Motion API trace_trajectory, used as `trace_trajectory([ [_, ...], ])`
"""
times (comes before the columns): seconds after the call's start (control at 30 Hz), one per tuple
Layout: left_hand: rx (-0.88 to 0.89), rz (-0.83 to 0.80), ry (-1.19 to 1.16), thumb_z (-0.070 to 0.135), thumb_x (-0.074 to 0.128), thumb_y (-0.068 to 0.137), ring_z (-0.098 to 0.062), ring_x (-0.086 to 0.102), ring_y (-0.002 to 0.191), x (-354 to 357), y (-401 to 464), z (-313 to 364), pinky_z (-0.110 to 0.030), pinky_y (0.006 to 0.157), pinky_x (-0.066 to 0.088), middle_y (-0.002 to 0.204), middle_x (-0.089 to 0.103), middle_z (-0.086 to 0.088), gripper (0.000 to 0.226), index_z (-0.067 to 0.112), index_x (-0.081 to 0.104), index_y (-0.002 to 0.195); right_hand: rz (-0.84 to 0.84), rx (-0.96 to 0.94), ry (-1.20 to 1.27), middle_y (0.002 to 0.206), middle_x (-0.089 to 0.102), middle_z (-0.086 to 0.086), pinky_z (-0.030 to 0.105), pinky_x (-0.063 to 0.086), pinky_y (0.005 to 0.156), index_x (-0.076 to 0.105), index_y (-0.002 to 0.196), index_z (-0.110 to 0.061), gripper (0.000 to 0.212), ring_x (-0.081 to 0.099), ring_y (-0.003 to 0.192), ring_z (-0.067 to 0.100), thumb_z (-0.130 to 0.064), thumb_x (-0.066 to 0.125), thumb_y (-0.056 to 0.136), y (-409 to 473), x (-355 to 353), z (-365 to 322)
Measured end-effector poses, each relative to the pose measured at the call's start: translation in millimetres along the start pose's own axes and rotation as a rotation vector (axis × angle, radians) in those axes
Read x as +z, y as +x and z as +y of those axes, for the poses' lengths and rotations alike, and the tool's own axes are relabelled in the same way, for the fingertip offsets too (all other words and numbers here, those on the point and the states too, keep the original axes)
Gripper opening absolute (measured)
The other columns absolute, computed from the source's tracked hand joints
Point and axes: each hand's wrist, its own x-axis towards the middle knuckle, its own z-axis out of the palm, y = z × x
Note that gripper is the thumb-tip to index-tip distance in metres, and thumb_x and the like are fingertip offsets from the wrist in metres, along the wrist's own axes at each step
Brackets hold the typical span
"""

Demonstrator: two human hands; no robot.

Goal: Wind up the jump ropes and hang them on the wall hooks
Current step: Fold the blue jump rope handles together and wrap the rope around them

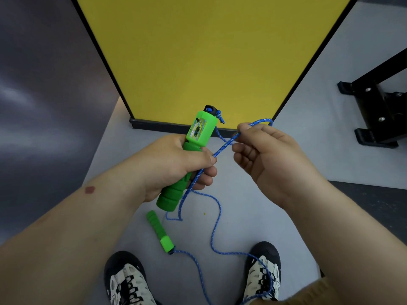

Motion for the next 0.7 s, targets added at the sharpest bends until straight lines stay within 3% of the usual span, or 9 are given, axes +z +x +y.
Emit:
trace_trajectory([
  [0.3, 0.000, 0.012, -0.004, 0.012, 0.067, 0.094, -0.019, 0.072, 0.070, 0.8, -1.0, 1.5, -0.035, 0.074, 0.063, 0.078, 0.075, -0.009, 0.008, 0.004, 0.068, 0.096, -0.181, 0.021, -0.239, 0.080, 0.068, 0.005, 0.024, 0.053, 0.068, 0.072, 0.102, -0.005, 0.011, 0.063, 0.071, 0.012, -0.011, 0.067, 0.094, -6.6, 5.1, 13.1],
  [0.5, -0.016, 0.009, -0.007, 0.012, 0.067, 0.094, -0.020, 0.071, 0.070, -0.8, 0.0, 0.2, -0.037, 0.076, 0.063, 0.078, 0.074, -0.009, 0.007, 0.006, 0.067, 0.096, -0.064, -0.053, -0.199, 0.076, 0.067, 0.001, 0.027, 0.053, 0.071, 0.074, 0.092, -0.012, 0.006, 0.063, 0.071, 0.012, -0.011, 0.068, 0.094, -3.4, 4.4, 10.3],
  [0.7, -0.009, 0.003, -0.001, 0.011, 0.068, 0.094, -0.021, 0.071, 0.071, -0.9, 0.6, -0.1, -0.037, 0.075, 0.063, 0.081, 0.075, -0.010, 0.006, 0.005, 0.066, 0.095, 0.099, -0.095, -0.104, 0.080, 0.066, 0.004, 0.027, 0.055, 0.075, 0.074, 0.096, -0.010, 0.006, 0.063, 0.073, 0.014, -0.013, 0.068, 0.094, 3.2, -3.2, 3.3],
])
